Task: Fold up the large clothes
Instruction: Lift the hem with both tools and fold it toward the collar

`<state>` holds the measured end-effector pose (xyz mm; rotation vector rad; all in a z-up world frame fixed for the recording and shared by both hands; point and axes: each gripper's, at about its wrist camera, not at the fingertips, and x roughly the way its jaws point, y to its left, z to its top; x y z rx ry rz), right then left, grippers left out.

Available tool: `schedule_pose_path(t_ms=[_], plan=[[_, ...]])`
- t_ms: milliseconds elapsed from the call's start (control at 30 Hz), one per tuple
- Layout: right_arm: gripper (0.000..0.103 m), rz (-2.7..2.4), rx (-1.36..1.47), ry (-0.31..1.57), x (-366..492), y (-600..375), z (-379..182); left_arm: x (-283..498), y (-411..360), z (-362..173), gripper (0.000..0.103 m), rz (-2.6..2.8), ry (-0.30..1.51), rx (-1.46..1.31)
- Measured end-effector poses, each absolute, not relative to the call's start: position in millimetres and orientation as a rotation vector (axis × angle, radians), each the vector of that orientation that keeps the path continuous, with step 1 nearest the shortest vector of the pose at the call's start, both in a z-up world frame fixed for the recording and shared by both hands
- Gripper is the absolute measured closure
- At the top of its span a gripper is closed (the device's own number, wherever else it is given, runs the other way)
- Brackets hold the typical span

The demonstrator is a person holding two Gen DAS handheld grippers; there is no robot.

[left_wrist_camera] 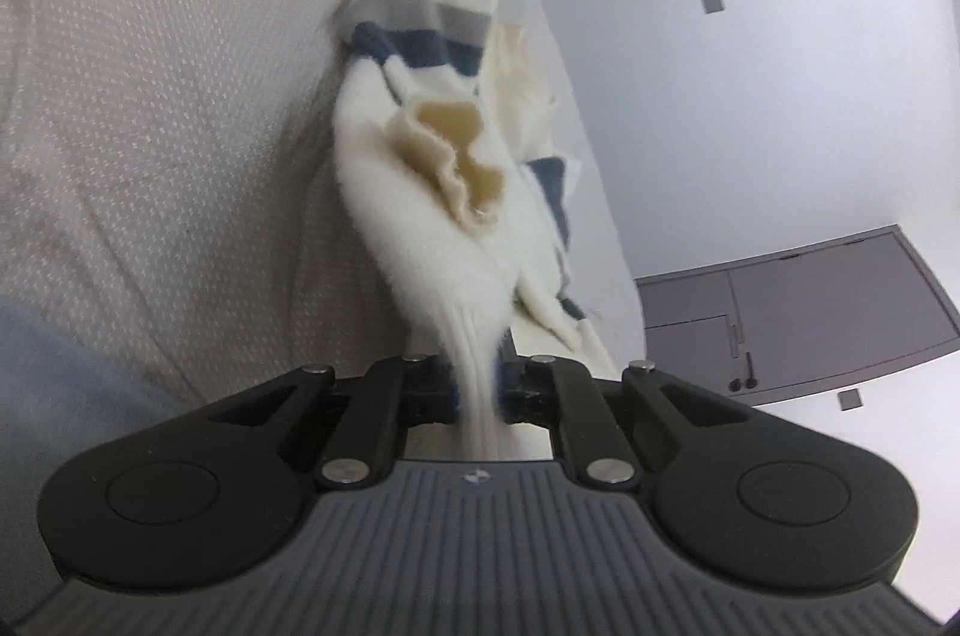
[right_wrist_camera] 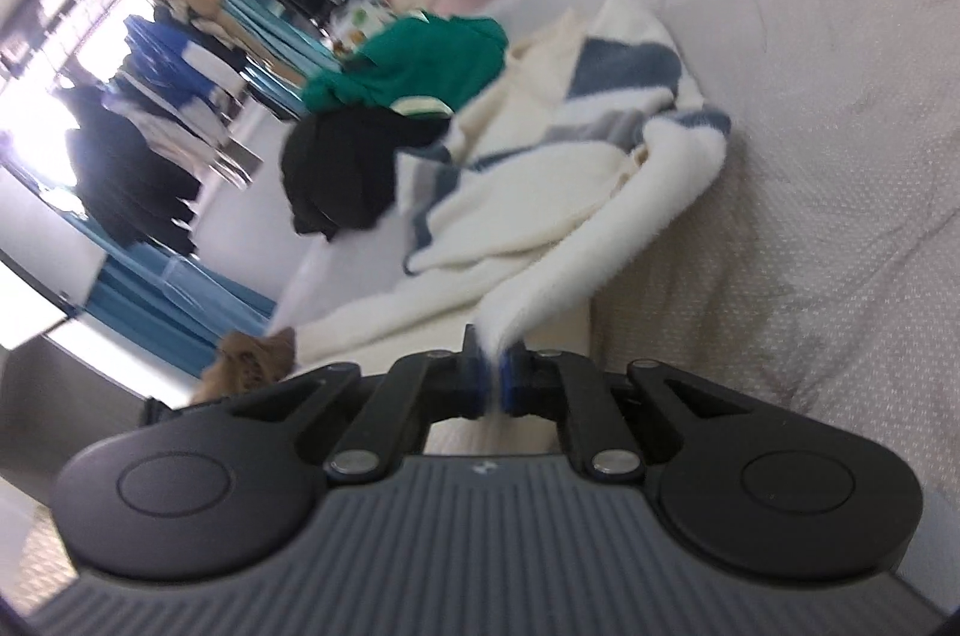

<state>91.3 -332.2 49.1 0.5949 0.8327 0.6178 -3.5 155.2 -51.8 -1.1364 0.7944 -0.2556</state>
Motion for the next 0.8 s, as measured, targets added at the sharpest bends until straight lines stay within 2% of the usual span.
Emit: schedule_pose_path(t_ms=[433, 600, 800], plan=[[0.095, 0.661, 0.706, 0.699, 34, -352, 82, -76, 153, -17, 0.093, -0.347, 0.685, -1.209], [0.095, 0.639, 0.736, 0.673, 79, -342, 87, -26, 155, -1, 0.093, -0.337, 0.665, -1.148], [0.095, 0.56, 0.79, 0.619, 180, -320, 84, 75, 159, 25, 0.093, -0.256, 0.642, -1.051]])
